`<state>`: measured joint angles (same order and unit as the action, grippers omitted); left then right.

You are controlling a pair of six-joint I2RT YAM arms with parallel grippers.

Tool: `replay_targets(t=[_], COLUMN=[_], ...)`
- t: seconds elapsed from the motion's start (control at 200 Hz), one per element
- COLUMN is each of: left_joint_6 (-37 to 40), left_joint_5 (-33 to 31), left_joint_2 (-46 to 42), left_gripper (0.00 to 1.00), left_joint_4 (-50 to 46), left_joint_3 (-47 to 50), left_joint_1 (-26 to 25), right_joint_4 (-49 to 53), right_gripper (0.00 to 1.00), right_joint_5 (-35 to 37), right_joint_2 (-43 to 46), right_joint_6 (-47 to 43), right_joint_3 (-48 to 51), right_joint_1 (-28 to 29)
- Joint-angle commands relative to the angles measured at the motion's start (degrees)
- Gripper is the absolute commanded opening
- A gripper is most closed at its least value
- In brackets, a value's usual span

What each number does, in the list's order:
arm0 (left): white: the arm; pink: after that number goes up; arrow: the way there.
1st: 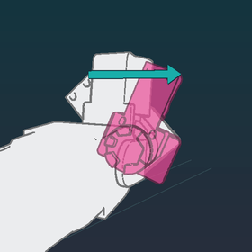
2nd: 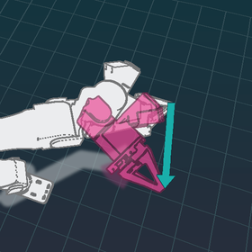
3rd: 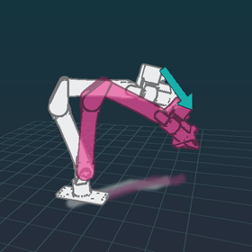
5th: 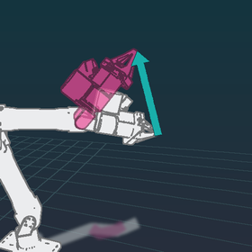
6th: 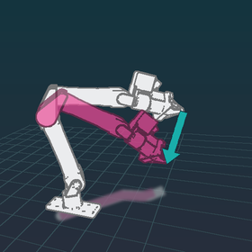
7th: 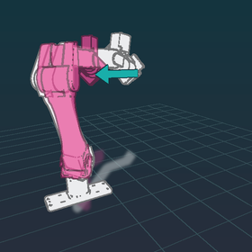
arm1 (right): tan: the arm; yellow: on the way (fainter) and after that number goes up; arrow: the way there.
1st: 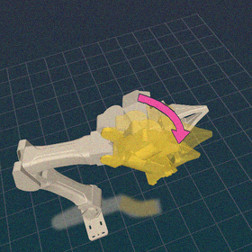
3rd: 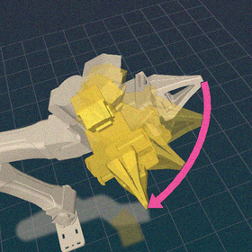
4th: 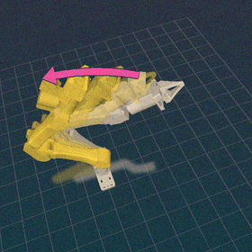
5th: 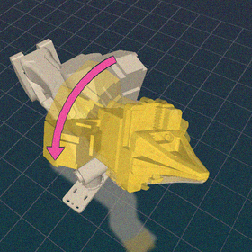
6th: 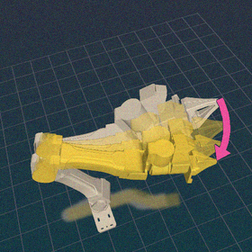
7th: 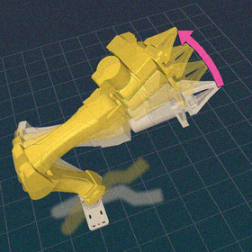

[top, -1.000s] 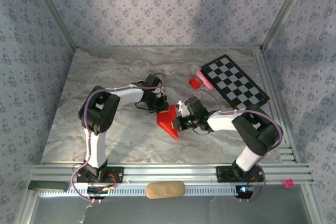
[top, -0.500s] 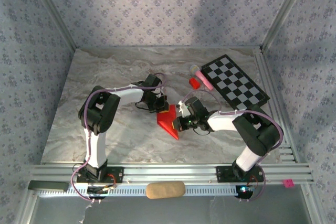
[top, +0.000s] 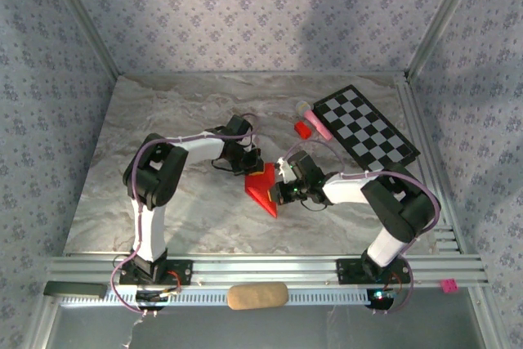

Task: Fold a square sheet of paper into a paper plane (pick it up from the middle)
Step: Third fold the triangle at the center of the table.

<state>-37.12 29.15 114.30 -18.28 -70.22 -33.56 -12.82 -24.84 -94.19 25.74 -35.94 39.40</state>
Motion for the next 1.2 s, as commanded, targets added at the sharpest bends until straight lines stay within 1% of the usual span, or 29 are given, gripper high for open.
replay_targets(t=[0.0, 0.2, 0.35, 0.495, 0.585, 0.665, 0.765, 0.949, 1.034, 1.194], left_joint_6=[-0.2, 0.2, 0.8, 0.5, -0.7, -1.8, -4.2, -11.3, -14.9, -22.0], left_joint_5=[-2.3, -2.6, -4.0, -7.2, -9.6, -11.0, -9.3, -1.3, 0.3, 2.2], left_joint_2=[2.4, 1.2, -1.8, -7.0, -11.1, -14.3, -18.1, -23.3, -24.6, -24.5], left_gripper=[0.09, 0.12, 0.22, 0.39, 0.43, 0.45, 0.36, 0.17, 0.12, 0.08], left_joint_4=[-2.1, -2.9, -4.1, -6.2, -6.6, -6.6, -3.7, 6.8, 11.7, 22.5], left_joint_3=[-0.7, -1.5, -2.7, -3.2, -1.5, 0.6, 4.9, 14.7, 18.8, 25.5], left_joint_1=[-0.5, -0.5, -0.5, -0.5, -0.5, -0.3, -0.4, -0.6, -0.9, -1.9], right_joint_4=[2.1, 2.7, 2.8, 2.3, 2.0, 1.8, 1.6, 0.4, 0.0, 0.2], right_gripper=[0.03, 0.03, 0.03, 0.03, 0.03, 0.03, 0.03, 0.03, 0.03, 0.03], right_joint_5=[0.0, 0.8, 1.5, 1.8, 2.1, 2.3, 2.6, 3.3, 3.2, 3.8], right_joint_2=[-1.3, -1.3, -1.1, -0.9, -0.8, -0.9, -0.9, -1.3, -1.5, -1.8], right_joint_6=[0.2, 0.4, 0.7, 1.3, 1.6, 1.8, 2.2, 3.4, 3.7, 4.2], right_joint_3=[-1.1, -1.1, -0.8, -0.5, -0.3, -0.4, -0.5, -0.8, -1.0, -1.4], right_joint_1=[0.0, 0.1, 0.1, 0.1, 0.1, 0.1, 0.0, -0.1, -0.1, -0.2])
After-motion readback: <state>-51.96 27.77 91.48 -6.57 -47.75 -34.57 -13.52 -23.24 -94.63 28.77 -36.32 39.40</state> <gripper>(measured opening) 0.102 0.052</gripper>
